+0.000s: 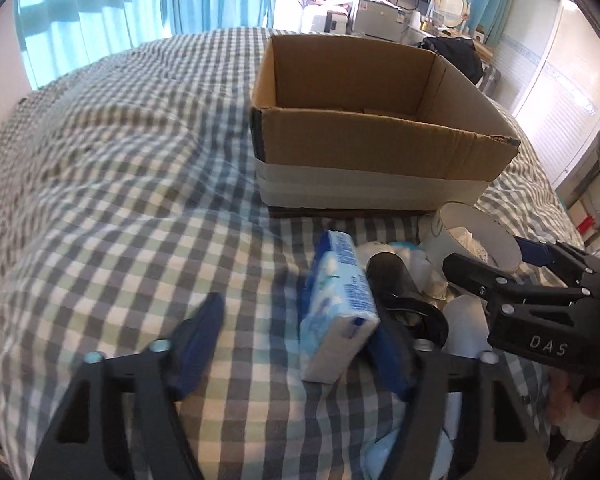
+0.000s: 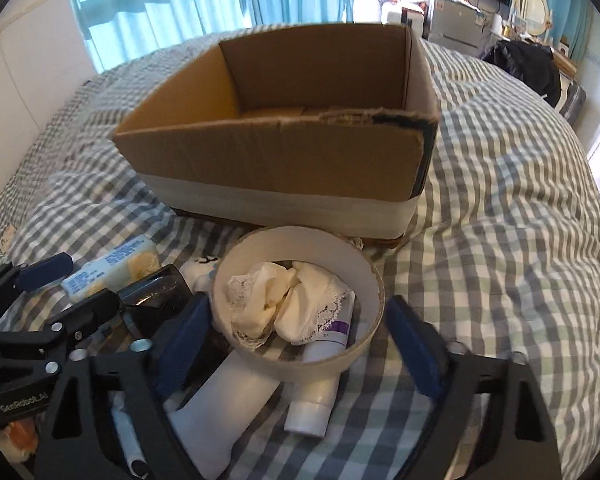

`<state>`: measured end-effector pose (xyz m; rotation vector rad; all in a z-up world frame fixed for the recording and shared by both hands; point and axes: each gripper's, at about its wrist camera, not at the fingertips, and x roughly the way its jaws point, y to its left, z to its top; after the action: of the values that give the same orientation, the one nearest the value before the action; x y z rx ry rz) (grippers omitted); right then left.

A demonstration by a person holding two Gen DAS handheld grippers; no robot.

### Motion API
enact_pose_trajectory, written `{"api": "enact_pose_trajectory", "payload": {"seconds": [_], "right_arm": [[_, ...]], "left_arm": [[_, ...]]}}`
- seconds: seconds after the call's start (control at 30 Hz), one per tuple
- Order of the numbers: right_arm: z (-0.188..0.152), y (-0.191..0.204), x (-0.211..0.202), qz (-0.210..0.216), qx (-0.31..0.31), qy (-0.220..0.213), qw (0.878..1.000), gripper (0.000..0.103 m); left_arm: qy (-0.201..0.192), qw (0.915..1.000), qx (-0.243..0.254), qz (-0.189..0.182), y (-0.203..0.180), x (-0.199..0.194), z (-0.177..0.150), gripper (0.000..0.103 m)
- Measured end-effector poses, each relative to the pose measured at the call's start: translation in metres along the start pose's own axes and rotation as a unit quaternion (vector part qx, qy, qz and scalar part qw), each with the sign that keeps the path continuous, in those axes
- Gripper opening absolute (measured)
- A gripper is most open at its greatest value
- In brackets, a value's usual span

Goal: Organize objects
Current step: 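Grasp the tissue pack with the left tool while the right tool grasps the tape roll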

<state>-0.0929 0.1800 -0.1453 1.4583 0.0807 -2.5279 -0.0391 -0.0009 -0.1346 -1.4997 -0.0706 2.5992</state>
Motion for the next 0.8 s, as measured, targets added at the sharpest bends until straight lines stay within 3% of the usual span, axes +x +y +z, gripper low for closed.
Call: {"api": "enact_pose_trajectory", "payload": {"seconds": [0.13,0.4,0.8], "right_arm": [[-0.004,0.003,-0.006,-0.011,-0.011,-0.01,1.0,0.081],[-0.006,0.012,-0.025,-0.03,-0.032,-0.03,0.999,0.081],[-0.002,0.017,-0.11,-0.035,-0.045,-0.102,0.993,0.081]], "left_arm": [[0.016,0.9997,-0.002,-0.017,0.0,0.007,0.002,0.032],[-0.007,0.9999,0.007,0.004,-0.006,-0.017,0.0,0.024],[-0.079,0.9963,0.03,0.013,-0.022,-0.093,0.017,0.02]]}}
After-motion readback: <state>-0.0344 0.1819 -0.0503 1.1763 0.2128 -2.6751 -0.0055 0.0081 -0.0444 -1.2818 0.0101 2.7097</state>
